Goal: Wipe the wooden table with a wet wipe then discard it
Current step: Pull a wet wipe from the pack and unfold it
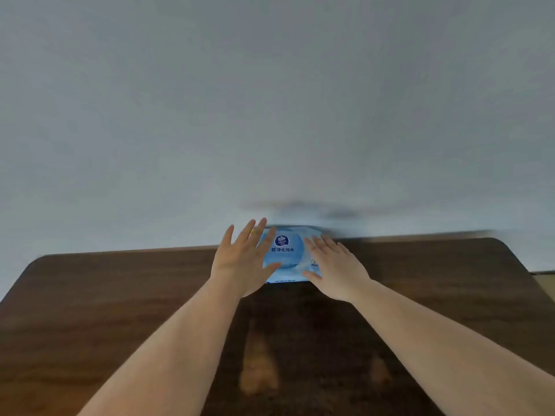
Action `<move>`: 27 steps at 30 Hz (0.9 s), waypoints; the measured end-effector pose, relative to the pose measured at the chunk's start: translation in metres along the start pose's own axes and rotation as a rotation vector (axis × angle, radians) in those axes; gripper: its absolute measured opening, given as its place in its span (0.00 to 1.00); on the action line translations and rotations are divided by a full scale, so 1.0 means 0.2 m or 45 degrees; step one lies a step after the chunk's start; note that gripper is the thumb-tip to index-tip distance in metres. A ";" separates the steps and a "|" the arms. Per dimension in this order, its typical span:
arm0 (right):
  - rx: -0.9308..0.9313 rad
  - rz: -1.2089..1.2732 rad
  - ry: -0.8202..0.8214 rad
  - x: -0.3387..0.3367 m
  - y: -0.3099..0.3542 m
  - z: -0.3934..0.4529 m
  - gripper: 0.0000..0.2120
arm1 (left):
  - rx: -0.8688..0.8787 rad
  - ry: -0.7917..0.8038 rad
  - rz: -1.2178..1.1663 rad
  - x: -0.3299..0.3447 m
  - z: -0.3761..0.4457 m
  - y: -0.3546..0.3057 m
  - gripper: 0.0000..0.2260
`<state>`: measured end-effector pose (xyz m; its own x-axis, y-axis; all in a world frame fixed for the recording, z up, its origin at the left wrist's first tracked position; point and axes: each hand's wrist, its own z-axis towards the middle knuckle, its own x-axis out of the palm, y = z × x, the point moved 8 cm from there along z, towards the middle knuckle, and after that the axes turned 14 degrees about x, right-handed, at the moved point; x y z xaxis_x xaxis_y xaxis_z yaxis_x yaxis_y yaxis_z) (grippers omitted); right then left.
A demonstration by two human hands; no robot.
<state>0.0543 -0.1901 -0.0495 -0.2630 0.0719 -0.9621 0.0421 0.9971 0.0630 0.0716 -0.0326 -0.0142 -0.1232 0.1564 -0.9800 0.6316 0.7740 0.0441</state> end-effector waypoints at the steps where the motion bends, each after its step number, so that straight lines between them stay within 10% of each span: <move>1: 0.024 0.023 0.017 0.02 0.00 0.02 0.35 | 0.021 0.033 0.035 0.03 0.02 0.00 0.32; 21: 0.186 0.404 0.232 0.24 -0.05 0.22 0.40 | 0.126 -0.019 -0.207 0.24 0.29 0.02 0.31; 27: 0.192 0.408 0.263 0.25 -0.06 0.22 0.40 | -0.188 -0.346 -0.513 0.05 0.31 0.11 0.26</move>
<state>0.0824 -0.1999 -0.1108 -0.4012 0.3971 -0.8254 0.2900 0.9099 0.2968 0.1326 -0.0522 -0.0359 -0.1186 -0.3227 -0.9390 0.4574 0.8216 -0.3402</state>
